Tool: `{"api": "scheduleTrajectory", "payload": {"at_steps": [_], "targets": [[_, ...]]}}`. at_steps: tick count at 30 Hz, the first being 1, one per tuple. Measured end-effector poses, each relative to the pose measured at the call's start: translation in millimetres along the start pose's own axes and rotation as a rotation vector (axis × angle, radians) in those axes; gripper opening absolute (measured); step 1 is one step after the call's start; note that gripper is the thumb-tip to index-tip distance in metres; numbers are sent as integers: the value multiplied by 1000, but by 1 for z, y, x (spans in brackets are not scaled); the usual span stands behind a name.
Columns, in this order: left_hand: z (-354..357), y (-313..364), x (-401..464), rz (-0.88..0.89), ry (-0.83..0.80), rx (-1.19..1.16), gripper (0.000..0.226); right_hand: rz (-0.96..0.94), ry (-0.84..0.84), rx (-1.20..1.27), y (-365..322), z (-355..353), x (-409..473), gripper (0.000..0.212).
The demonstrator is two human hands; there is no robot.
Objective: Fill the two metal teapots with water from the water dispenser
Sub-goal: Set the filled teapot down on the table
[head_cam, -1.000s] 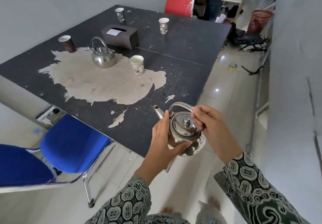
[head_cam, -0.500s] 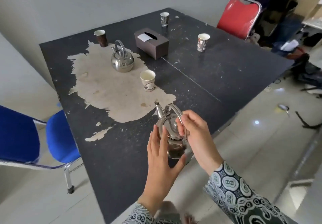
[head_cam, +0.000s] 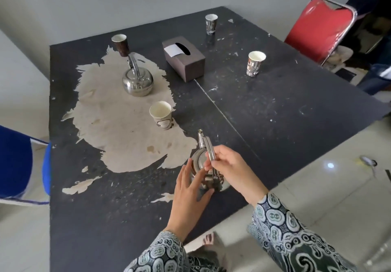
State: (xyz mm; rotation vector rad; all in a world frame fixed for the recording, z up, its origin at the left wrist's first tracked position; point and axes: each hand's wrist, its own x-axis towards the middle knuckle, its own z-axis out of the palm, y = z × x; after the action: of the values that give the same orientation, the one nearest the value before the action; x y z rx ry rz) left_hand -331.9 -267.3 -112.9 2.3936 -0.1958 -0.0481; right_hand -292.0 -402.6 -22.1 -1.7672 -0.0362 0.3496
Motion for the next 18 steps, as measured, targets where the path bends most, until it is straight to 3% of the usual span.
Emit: {"api": "scheduleTrajectory", "payload": {"at_steps": [4, 11, 18], "targets": [[13, 5, 34, 16, -15, 26, 75, 6, -9, -34, 2, -32, 30, 21], [37, 15, 93, -18, 21, 65, 64, 20, -18, -57, 4, -73, 76, 19], [48, 46, 157, -48, 144, 101, 67, -32, -98, -94, -9, -129, 133, 19]]}}
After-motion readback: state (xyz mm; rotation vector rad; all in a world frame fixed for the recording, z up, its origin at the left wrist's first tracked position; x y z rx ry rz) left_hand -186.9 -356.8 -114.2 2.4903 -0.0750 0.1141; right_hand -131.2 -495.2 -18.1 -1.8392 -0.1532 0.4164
